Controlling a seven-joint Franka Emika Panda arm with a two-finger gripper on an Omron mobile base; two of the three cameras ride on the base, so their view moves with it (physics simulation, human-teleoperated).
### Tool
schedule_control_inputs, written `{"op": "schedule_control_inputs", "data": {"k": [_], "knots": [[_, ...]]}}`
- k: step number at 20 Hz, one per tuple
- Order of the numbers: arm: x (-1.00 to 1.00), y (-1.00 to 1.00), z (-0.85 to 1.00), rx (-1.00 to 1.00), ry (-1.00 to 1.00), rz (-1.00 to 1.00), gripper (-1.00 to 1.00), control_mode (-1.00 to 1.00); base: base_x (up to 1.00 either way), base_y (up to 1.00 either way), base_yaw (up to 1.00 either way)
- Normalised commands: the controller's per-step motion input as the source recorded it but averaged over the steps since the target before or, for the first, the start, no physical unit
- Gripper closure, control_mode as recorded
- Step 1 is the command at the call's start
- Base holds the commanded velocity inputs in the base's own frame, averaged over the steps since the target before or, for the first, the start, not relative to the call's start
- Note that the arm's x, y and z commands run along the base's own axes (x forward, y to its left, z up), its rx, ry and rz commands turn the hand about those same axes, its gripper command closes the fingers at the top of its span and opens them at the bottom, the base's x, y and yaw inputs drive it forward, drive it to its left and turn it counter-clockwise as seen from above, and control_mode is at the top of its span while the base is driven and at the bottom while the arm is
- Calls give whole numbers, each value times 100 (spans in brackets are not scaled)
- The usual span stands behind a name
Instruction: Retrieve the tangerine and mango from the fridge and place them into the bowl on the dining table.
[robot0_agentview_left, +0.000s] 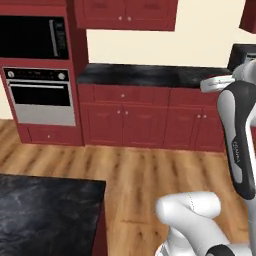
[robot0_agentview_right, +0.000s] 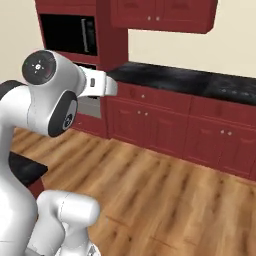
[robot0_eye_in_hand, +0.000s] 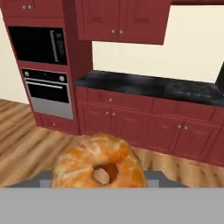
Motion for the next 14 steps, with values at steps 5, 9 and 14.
{"op": "schedule_control_inputs", "data": {"k": [5, 9, 14], "knots": [[0, 0, 0, 0, 0, 0, 100, 100, 75, 0, 65], [0, 0, 0, 0, 0, 0, 100, 100, 46, 0, 73], [0, 0, 0, 0, 0, 0, 100, 100, 36, 0, 73]]}}
